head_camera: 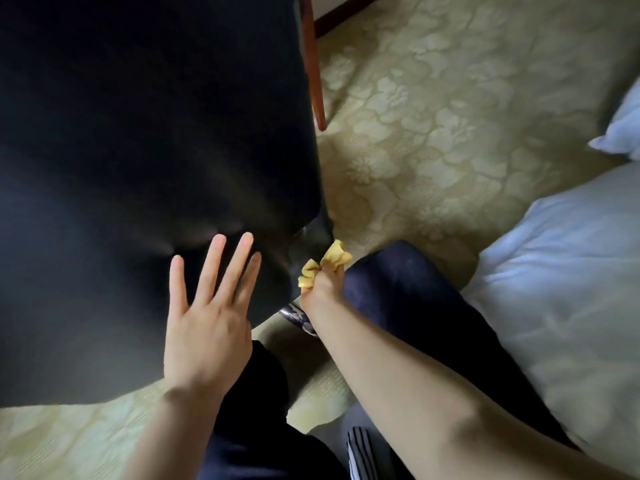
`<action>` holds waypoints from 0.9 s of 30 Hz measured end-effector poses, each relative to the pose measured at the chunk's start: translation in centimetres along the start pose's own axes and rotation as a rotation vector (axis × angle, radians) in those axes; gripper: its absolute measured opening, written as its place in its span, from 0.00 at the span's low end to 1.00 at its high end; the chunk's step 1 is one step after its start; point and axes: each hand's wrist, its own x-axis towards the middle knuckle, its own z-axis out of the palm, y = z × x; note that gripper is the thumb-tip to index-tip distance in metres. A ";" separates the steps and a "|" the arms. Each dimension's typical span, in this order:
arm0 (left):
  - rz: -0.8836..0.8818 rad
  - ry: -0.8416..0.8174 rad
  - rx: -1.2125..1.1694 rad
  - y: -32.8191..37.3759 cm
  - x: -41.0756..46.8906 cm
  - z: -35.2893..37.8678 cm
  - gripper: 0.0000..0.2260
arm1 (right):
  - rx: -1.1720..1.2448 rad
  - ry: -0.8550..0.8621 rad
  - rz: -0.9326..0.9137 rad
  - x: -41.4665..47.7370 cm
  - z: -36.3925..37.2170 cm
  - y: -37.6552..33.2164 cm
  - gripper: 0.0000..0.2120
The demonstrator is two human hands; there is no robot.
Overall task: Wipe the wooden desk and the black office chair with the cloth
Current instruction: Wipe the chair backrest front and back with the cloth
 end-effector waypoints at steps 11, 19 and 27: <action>-0.008 -0.050 0.044 -0.4 1.5 0.7 0.29 | -0.506 -0.155 -1.045 -5.2 2.4 4.0 0.11; -0.023 -0.071 0.061 -0.7 1.2 0.6 0.37 | -0.931 -0.413 -1.898 0.8 0.1 -2.6 0.09; -0.003 -0.064 0.057 -1.0 1.2 1.1 0.36 | -1.241 -0.854 -2.525 5.6 0.5 -7.1 0.10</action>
